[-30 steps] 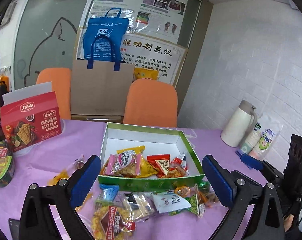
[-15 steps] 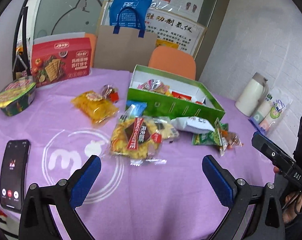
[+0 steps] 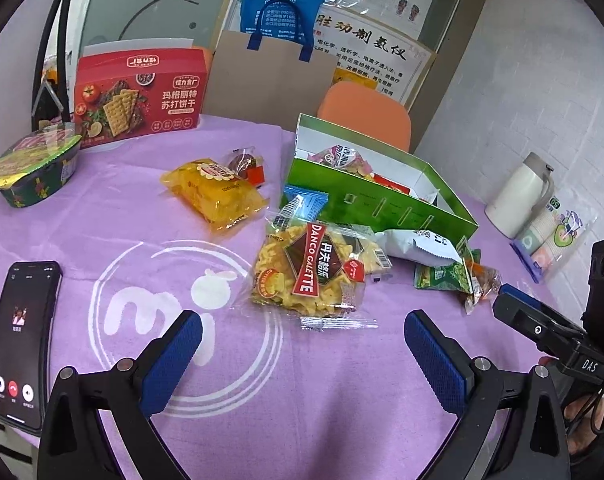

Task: Organize snacks
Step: 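Move both tools back toward the remaining snacks, then grasp the DANCO GALETTE bag with both tools and carry it over the box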

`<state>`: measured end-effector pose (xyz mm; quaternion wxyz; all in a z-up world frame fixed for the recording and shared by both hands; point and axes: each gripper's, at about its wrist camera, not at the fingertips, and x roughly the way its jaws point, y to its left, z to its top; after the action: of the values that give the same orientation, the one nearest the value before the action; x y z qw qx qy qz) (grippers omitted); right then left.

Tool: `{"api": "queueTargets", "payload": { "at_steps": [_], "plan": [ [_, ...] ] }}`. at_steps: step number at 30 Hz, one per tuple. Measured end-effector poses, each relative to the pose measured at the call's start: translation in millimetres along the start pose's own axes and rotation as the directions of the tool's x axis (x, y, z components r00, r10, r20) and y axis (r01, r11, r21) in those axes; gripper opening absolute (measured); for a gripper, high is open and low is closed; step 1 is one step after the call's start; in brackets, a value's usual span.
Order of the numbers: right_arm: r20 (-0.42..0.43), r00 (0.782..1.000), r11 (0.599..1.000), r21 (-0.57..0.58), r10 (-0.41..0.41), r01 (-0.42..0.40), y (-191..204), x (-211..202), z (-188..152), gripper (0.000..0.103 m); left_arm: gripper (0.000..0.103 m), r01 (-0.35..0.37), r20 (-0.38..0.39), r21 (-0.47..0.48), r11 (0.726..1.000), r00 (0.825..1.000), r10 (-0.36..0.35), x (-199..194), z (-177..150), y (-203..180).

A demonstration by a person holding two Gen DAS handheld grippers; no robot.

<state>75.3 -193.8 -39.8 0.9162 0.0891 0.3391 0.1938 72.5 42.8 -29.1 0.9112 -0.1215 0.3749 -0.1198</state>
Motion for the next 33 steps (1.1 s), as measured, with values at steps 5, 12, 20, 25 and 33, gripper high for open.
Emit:
{"api": "queueTargets", "payload": {
  "at_steps": [5,12,20,25,33],
  "plan": [
    [-0.036,0.999,0.999,-0.01,0.033,-0.034,8.0,15.0,-0.2,0.097,0.103,-0.002,-0.01,-0.003,1.0,1.0,0.002,7.7,13.4,12.8],
    [-0.067,0.994,0.996,-0.012,0.092,-0.093,21.6,31.0,-2.5,0.084,0.103,0.012,-0.031,0.008,1.0,0.999,-0.012,6.8,16.1,24.9],
    [-0.122,0.98,0.986,-0.031,0.159,-0.164,48.6,58.4,-5.3,0.074,0.102,0.073,-0.073,-0.007,0.997,0.995,-0.073,21.5,26.6,30.7],
    [-0.121,0.978,0.985,-0.008,0.169,-0.172,50.8,67.2,-4.0,0.074,0.099,0.108,-0.097,-0.025,0.994,0.989,-0.11,36.4,32.1,33.3],
    [-0.13,0.972,0.981,0.028,0.193,-0.191,55.2,87.9,-4.0,0.068,0.085,0.158,-0.15,-0.066,0.985,0.975,-0.166,59.6,34.1,39.8]
  ]
}}
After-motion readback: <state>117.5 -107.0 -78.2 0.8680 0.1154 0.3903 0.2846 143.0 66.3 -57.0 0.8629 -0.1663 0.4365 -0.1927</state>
